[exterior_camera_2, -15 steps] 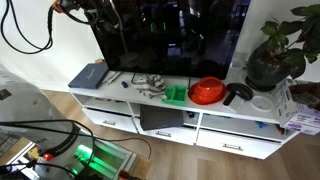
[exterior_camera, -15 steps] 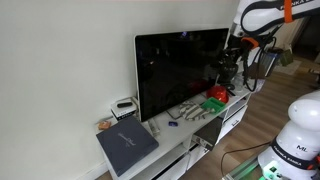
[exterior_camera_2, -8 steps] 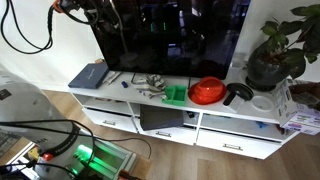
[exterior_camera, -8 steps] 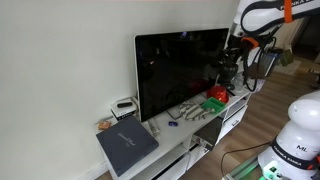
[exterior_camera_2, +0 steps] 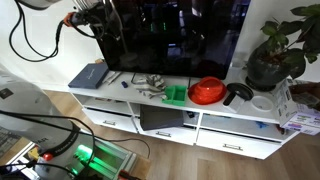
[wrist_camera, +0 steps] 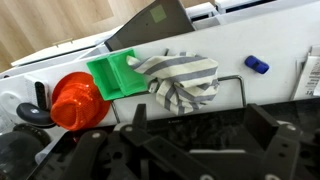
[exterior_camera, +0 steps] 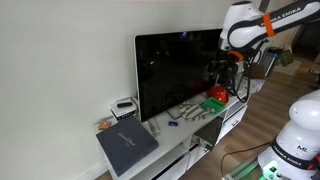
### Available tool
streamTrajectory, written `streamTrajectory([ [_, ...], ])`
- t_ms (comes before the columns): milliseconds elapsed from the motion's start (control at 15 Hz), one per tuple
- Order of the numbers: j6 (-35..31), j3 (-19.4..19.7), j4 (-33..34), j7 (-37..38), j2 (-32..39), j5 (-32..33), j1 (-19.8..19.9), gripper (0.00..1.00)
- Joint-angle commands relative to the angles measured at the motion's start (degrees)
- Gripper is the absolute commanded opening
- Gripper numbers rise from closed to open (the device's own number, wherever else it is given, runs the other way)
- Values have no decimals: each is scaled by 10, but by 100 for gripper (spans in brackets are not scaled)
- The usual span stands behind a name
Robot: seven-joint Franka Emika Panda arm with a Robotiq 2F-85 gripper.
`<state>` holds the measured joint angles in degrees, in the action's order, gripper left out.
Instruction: Put the towel into the case
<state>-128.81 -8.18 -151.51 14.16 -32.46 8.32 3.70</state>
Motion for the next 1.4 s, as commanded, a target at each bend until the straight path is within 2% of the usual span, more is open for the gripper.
streamTrajectory([
  [0,-85,-33,-49,71,53,25,5,100],
  [133,-154,-42,-82,99,75,38,11,100],
  [267,-217,-49,-67,119,133,60,30,100],
  [600,-388,-3,-74,78,273,49,46,100],
  [800,-464,12,-61,82,366,78,73,100],
  [933,-493,44,-39,116,414,148,83,100],
  [1000,-500,73,-25,124,435,173,69,100],
  [1067,-503,85,-10,119,461,171,59,100],
  [1133,-490,58,-43,101,414,141,72,100],
  [1333,-496,77,-16,101,456,153,69,100],
])
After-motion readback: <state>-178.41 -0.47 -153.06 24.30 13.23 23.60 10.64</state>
